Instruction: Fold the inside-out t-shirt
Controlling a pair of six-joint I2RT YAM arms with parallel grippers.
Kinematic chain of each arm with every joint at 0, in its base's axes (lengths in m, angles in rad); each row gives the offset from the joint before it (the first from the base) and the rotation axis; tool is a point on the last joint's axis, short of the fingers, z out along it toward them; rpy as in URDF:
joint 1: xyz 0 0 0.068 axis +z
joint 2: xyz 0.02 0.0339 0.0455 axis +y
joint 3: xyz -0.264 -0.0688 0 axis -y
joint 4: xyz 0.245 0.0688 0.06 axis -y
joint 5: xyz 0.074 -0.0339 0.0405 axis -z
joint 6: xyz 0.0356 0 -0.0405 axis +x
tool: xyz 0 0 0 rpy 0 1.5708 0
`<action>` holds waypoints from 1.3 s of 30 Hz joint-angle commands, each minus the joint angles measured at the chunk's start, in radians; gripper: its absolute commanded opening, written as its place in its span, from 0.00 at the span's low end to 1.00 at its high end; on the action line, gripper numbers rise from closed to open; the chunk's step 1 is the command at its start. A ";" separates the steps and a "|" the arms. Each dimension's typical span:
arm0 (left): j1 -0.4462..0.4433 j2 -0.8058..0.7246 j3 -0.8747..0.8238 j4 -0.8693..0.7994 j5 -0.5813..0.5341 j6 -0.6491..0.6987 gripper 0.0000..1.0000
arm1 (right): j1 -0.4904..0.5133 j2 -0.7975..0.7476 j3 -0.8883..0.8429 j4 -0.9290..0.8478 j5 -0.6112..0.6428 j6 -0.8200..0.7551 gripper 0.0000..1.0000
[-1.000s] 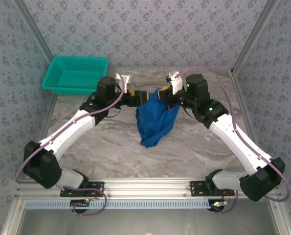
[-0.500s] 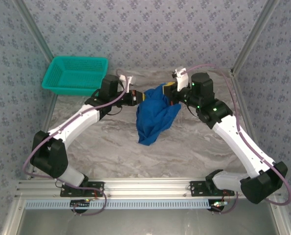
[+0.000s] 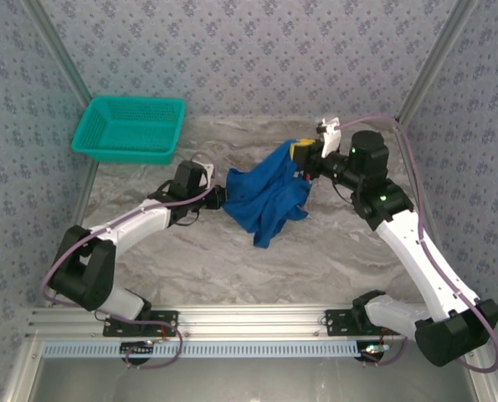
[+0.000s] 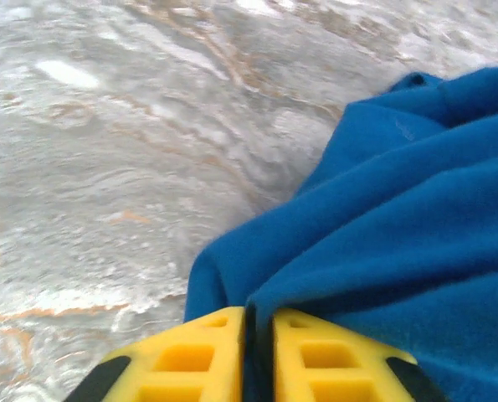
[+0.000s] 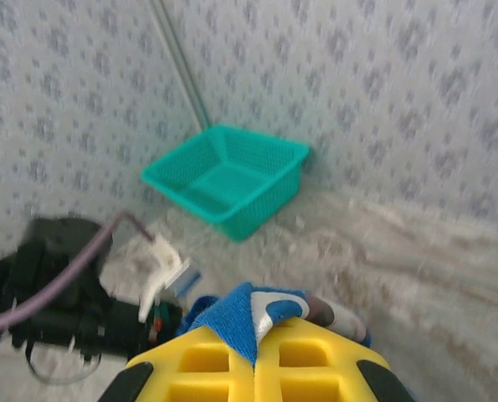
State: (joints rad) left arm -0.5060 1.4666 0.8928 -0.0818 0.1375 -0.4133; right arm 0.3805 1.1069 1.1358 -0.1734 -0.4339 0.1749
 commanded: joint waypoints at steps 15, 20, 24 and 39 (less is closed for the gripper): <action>-0.047 -0.118 0.084 -0.020 0.101 -0.012 0.74 | 0.023 -0.035 -0.125 -0.339 0.070 0.048 0.00; -0.147 -0.068 0.072 -0.142 0.073 -0.137 0.78 | 0.198 -0.124 -0.325 -0.454 0.370 0.240 0.00; -0.187 -0.004 0.055 -0.143 0.142 -0.182 0.79 | 0.248 -0.164 -0.431 -0.502 0.481 0.390 0.04; -0.259 0.164 0.093 -0.128 0.144 -0.198 0.45 | 0.305 -0.057 -0.224 -0.572 0.707 0.205 0.43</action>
State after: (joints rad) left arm -0.7616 1.6329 0.9737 -0.2356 0.2661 -0.5900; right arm 0.6502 1.0344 0.8337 -0.7879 0.2207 0.5247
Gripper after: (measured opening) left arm 0.493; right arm 0.411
